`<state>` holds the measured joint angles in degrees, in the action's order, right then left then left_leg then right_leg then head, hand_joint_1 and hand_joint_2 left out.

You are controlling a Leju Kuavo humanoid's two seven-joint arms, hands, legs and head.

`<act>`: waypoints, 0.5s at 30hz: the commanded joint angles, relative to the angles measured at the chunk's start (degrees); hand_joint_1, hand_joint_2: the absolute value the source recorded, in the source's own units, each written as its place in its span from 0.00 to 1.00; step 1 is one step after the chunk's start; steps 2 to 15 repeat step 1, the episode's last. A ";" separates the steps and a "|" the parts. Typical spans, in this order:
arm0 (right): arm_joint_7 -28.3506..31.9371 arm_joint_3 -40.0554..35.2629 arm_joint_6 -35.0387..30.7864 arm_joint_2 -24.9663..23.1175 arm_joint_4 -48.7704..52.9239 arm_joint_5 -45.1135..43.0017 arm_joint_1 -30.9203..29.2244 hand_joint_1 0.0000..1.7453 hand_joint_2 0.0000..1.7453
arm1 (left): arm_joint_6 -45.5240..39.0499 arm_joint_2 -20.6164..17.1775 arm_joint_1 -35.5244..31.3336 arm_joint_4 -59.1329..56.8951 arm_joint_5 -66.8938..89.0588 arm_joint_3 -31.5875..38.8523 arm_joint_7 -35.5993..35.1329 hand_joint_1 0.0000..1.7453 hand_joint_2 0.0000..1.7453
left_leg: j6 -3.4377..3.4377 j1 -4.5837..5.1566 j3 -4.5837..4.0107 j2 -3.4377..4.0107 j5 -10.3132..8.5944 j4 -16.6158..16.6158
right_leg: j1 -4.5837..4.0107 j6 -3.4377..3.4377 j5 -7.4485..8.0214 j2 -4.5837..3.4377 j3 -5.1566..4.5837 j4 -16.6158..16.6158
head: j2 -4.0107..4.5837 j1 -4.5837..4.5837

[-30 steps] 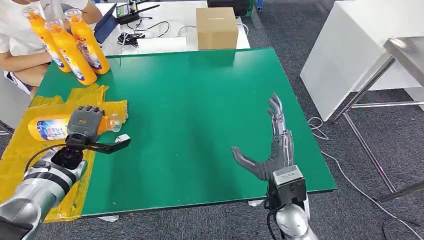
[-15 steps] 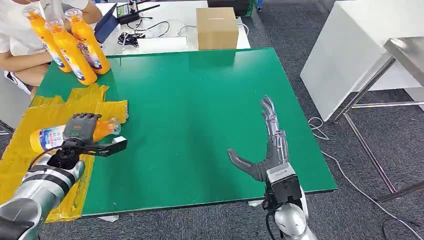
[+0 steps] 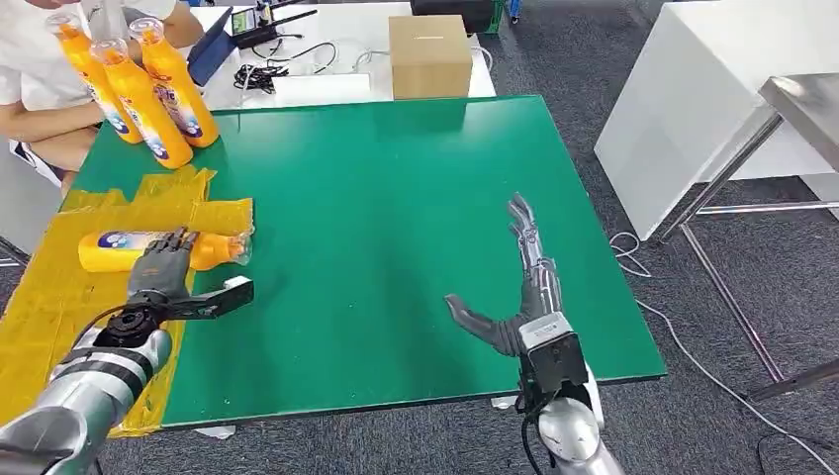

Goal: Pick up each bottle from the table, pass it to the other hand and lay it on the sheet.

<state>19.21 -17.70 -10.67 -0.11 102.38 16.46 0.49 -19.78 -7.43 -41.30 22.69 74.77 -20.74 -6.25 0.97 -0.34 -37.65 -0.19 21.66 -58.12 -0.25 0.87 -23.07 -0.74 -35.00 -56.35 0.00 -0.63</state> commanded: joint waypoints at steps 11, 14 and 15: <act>-0.03 2.06 0.19 -0.68 -3.16 -0.51 -0.81 0.00 1.00 | -5.76 1.95 2.40 2.69 -6.69 8.24 7.64 0.00 1.00 | -0.04 0.02 0.35 0.06 0.12 0.06 | 0.02 0.04 -0.10 0.01 0.33 0.06 | 0.00 0.00; -0.03 2.06 0.19 -0.68 -3.16 -0.51 -0.81 0.00 1.00 | -5.76 1.95 2.40 2.69 -6.69 8.24 7.64 0.00 1.00 | -0.04 0.02 0.35 0.06 0.12 0.06 | 0.02 0.04 -0.10 0.01 0.33 0.06 | 0.00 0.00; -0.03 2.06 0.19 -0.68 -3.16 -0.51 -0.81 0.00 1.00 | -5.76 1.95 2.40 2.69 -6.69 8.24 7.64 0.00 1.00 | -0.04 0.02 0.35 0.06 0.12 0.06 | 0.02 0.04 -0.10 0.01 0.33 0.06 | 0.00 0.00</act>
